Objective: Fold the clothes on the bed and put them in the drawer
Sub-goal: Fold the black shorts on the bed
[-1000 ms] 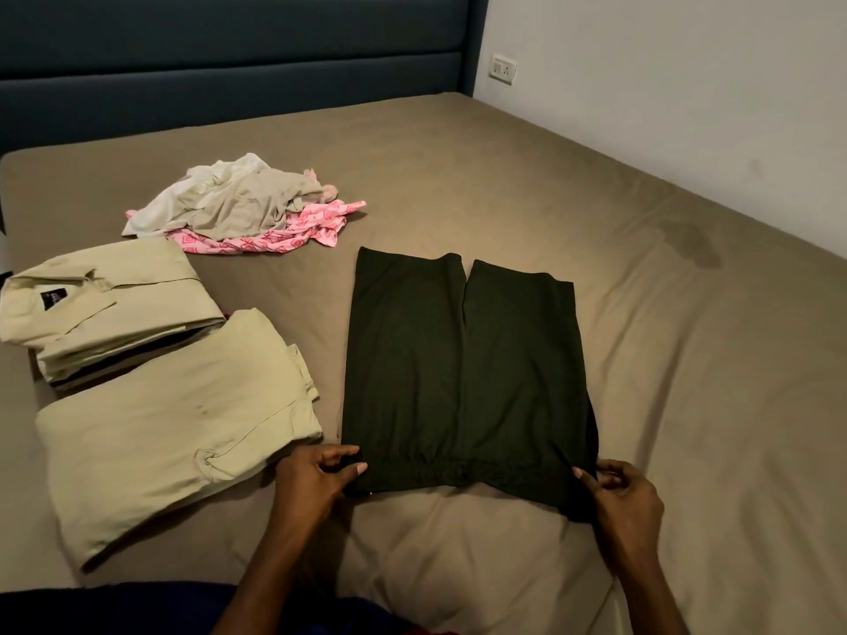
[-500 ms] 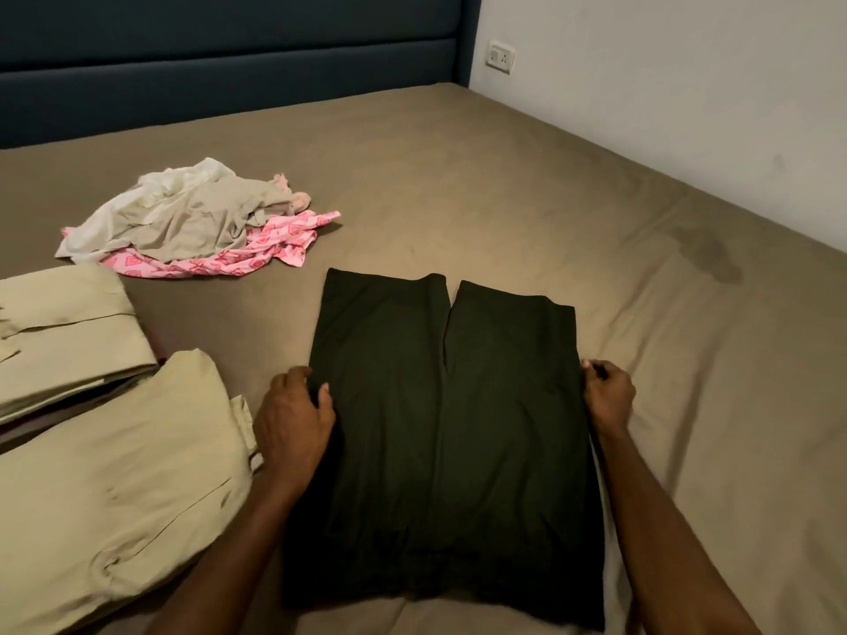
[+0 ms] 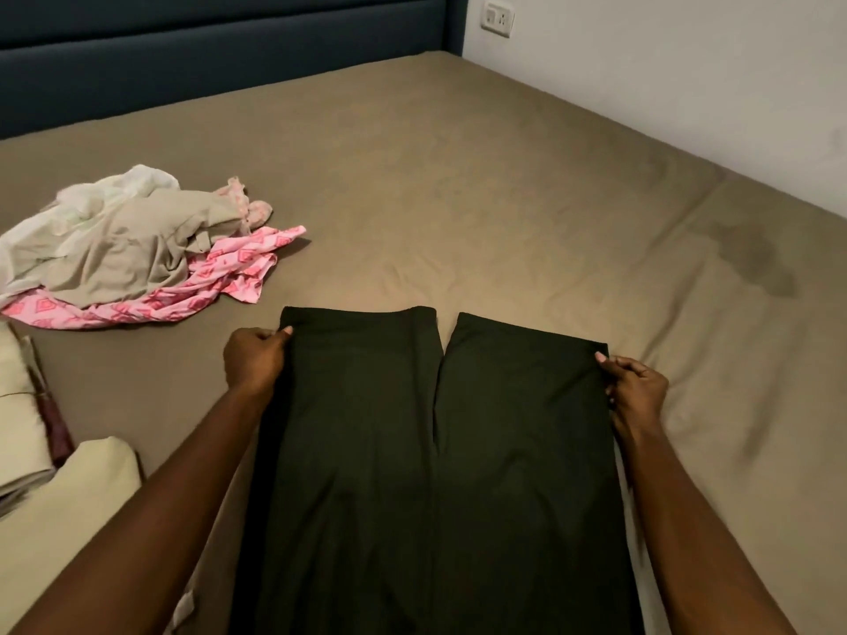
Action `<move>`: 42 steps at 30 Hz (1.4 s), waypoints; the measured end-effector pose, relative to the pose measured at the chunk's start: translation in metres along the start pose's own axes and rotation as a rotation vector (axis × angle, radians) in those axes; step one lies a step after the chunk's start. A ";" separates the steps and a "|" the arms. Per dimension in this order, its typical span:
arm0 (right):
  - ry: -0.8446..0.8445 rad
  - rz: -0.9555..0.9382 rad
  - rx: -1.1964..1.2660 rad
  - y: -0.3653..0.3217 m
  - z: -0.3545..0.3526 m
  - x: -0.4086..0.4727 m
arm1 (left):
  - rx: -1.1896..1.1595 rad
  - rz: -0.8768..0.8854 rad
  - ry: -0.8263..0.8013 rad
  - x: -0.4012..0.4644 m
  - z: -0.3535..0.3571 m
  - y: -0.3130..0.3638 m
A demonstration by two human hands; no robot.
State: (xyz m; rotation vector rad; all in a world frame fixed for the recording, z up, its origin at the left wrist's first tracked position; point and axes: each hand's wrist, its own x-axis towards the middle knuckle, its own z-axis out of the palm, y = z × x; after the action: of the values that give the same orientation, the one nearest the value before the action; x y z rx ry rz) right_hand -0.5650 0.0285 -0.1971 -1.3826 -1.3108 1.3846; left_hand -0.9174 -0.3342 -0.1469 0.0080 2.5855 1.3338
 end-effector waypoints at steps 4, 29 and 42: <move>0.057 0.051 0.115 0.010 -0.002 0.008 | -0.107 -0.082 0.197 0.016 -0.003 -0.020; 0.130 -0.064 0.090 0.030 0.005 0.024 | 0.477 0.686 -0.195 -0.014 0.155 0.088; 0.191 -0.084 0.022 0.045 0.001 0.039 | 0.505 0.795 -0.307 -0.042 0.207 0.117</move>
State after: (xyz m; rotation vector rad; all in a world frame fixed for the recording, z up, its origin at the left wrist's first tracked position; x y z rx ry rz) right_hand -0.5645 0.0585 -0.2492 -1.3923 -1.2111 1.1768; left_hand -0.8457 -0.1042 -0.1600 1.3167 2.6337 0.6990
